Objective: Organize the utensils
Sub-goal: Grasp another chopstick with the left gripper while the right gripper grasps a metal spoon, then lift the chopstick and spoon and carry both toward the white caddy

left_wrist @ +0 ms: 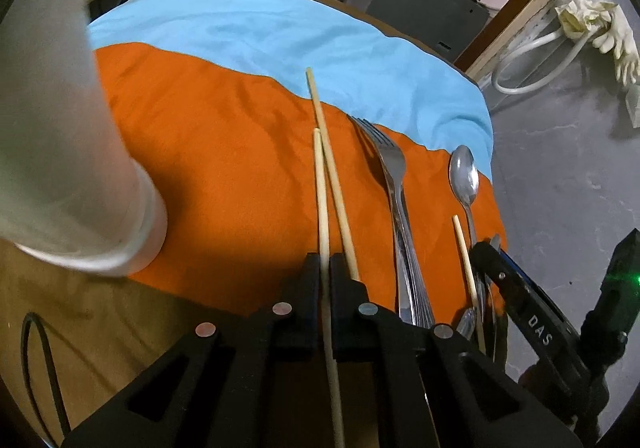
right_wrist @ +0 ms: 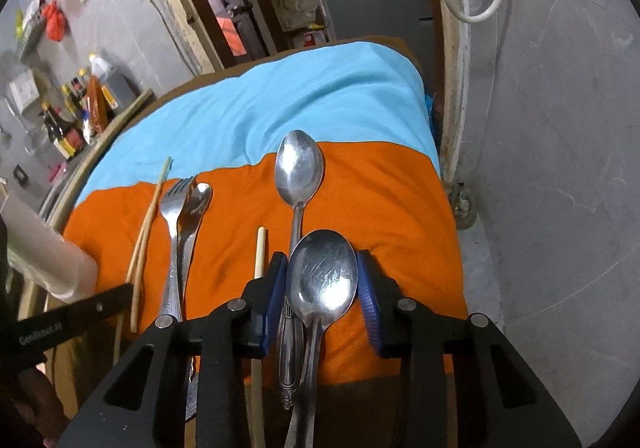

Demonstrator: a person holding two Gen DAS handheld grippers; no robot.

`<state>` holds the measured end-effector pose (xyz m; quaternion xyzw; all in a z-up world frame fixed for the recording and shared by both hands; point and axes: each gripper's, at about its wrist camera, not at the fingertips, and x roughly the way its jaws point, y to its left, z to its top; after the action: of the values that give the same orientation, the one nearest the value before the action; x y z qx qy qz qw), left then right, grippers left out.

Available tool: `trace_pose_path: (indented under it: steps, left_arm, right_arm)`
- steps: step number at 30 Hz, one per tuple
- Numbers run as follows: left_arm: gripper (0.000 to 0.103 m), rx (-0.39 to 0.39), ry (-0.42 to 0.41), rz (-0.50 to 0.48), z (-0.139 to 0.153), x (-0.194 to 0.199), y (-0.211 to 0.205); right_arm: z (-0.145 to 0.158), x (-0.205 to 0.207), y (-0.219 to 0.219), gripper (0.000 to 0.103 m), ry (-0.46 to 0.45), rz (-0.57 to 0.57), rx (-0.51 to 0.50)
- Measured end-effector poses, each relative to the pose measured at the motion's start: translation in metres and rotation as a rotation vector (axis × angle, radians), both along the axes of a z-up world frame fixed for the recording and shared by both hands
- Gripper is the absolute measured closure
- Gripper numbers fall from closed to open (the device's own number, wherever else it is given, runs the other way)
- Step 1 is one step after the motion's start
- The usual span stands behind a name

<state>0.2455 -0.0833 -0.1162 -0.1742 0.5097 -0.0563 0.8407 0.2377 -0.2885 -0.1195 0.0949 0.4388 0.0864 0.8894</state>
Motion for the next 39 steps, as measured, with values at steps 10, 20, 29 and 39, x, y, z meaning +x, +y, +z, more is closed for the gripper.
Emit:
trace_pose_path:
  steps: [10,20,29,39]
  left_arm:
    - [0.101,-0.022,-0.095,-0.04,0.01,-0.03,-0.005]
    - [0.101,-0.074,-0.381,-0.095,0.059,-0.065,-0.008]
    - [0.101,-0.106,-0.592,-0.049,0.121,-0.079,0.042]
    - [0.101,-0.141,-0.741,0.14,0.159,-0.071,0.167]
  right_arm:
    - [0.011,-0.02,-0.013,0.071,-0.088,0.009,0.139]
    - [0.061,-0.066,0.006,0.071,-0.297,0.092,0.227]
    - [0.126,-0.068,0.053,0.071,-0.497,0.13,0.33]
    - [0.167,-0.036,0.133,0.071,-0.655,0.204,0.545]
